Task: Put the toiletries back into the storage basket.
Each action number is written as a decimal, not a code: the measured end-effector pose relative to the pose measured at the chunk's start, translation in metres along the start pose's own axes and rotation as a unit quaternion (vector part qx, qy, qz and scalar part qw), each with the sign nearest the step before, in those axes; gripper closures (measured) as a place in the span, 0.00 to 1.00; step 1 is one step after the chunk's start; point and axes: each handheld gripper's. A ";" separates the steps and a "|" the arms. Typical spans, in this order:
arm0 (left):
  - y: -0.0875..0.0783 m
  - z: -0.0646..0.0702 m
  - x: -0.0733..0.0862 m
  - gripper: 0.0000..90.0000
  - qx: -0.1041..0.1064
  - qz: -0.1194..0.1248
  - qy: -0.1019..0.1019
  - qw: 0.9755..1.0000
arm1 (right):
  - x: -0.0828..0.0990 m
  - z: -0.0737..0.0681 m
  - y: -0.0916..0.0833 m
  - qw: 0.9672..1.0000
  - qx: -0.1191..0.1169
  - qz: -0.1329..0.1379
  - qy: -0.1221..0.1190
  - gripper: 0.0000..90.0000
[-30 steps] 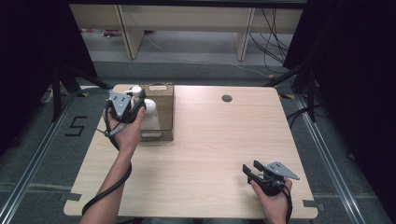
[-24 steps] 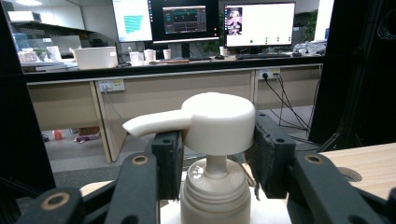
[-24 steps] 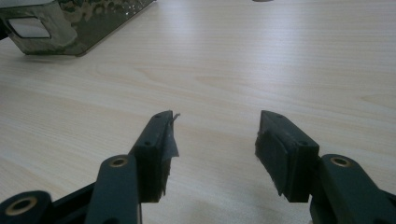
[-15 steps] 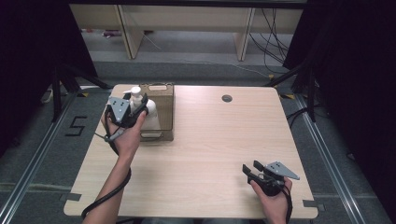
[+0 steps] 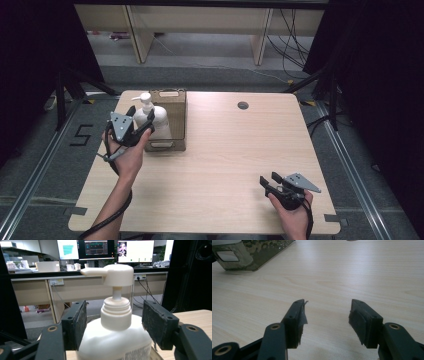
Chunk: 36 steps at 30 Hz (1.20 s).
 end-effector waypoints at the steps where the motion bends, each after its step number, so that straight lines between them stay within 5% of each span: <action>1: -0.003 0.000 0.001 0.40 0.004 -0.001 -0.002 1.000 | 0.000 0.000 0.000 1.000 0.003 -0.001 -0.003 0.52; 13: -0.036 -0.006 0.026 0.40 0.012 -0.005 0.010 1.000 | 0.000 0.000 0.000 1.000 0.000 -0.004 0.000 0.52; 19: -0.050 -0.011 0.054 0.40 0.011 -0.018 0.012 1.000 | 0.000 0.001 0.000 1.000 0.010 -0.001 -0.012 0.52; 24: -0.056 -0.017 0.087 0.40 0.016 -0.054 0.014 0.998 | 0.000 0.001 0.000 1.000 0.012 -0.004 -0.009 0.52; 29: -0.060 -0.020 0.109 0.40 0.016 -0.078 -0.021 0.997 | 0.000 0.000 0.000 1.000 0.009 -0.005 -0.005 0.52; 36: -0.058 -0.023 0.114 0.40 0.007 -0.082 -0.022 0.996 | 0.000 0.001 0.000 1.000 0.010 -0.006 -0.015 0.52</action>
Point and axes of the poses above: each handheld gripper's, and its own axes: y roughly forward along the jaws, x roughly out of its underside, z roughly to its right, and after that the axes turned 5 degrees about x, right-handed
